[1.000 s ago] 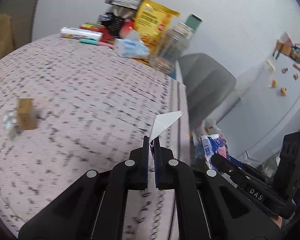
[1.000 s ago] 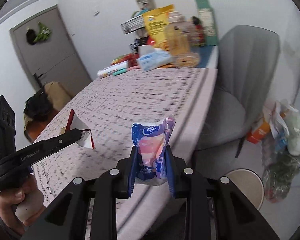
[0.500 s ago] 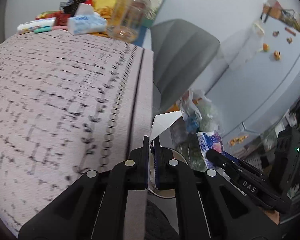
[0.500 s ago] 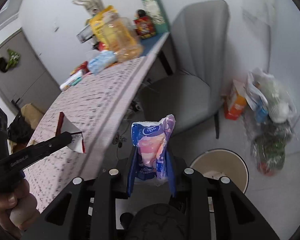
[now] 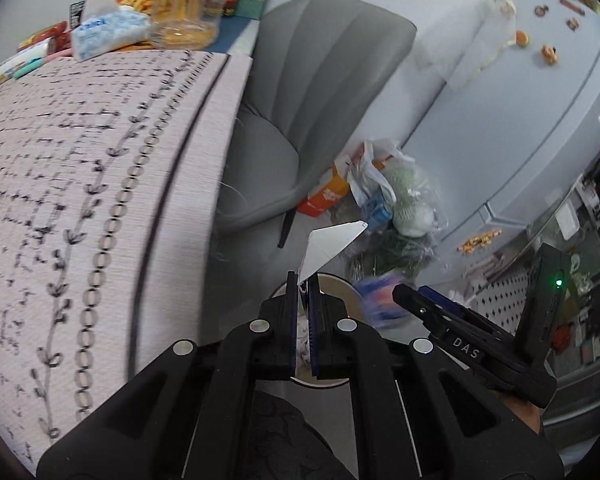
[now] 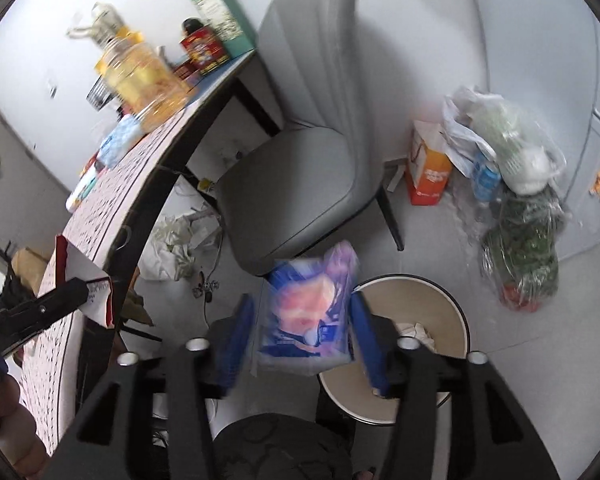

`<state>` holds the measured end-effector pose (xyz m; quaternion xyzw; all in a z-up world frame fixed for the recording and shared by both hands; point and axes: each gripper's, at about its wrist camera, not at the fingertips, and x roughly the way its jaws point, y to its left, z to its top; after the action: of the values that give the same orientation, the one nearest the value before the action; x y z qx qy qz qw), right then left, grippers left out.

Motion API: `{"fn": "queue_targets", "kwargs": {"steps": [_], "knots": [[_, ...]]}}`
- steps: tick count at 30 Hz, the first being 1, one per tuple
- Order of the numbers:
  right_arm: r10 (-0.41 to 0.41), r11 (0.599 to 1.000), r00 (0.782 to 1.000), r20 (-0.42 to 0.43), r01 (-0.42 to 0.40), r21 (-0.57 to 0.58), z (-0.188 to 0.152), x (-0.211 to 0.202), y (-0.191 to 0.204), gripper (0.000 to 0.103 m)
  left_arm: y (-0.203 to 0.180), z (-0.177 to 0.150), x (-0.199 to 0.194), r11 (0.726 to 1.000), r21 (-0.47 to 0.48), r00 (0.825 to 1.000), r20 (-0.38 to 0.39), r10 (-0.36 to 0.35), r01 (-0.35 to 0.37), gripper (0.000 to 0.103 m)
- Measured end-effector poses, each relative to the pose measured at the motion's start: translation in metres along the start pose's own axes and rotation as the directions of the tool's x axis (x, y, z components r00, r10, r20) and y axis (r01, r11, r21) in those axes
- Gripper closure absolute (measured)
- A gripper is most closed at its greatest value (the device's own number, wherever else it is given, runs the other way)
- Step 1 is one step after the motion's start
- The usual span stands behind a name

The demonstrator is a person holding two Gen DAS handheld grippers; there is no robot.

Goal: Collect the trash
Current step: 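Carry the white paper with the left gripper while the right gripper carries the tissue pack to the bin, then open both grippers over the bin to drop the paper and tissue pack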

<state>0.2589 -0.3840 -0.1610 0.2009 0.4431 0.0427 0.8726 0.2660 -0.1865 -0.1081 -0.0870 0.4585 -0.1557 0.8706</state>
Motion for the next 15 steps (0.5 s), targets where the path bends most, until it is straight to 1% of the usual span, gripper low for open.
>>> {"fn": "queue_targets", "kwargs": {"steps": [5,10,15], "knots": [[-0.014,0.999,1.0,-0.002,0.014,0.046,-0.006,-0.004,-0.029,0.045,-0.017,-0.001,0.021,1.0,0.026,0.999,-0.042,-0.008,0.009,0.098],[-0.039,0.995,0.999,0.015,0.038,0.091,-0.013,-0.02,-0.061,0.044,-0.036,-0.004,0.046,0.998,0.05,0.996,-0.09,-0.028,0.032,0.098],[-0.058,0.99,0.998,0.04,0.052,0.133,-0.015,-0.037,-0.084,0.044,-0.059,-0.007,0.069,0.995,0.086,0.989,-0.142,-0.045,0.057,0.097]]}}
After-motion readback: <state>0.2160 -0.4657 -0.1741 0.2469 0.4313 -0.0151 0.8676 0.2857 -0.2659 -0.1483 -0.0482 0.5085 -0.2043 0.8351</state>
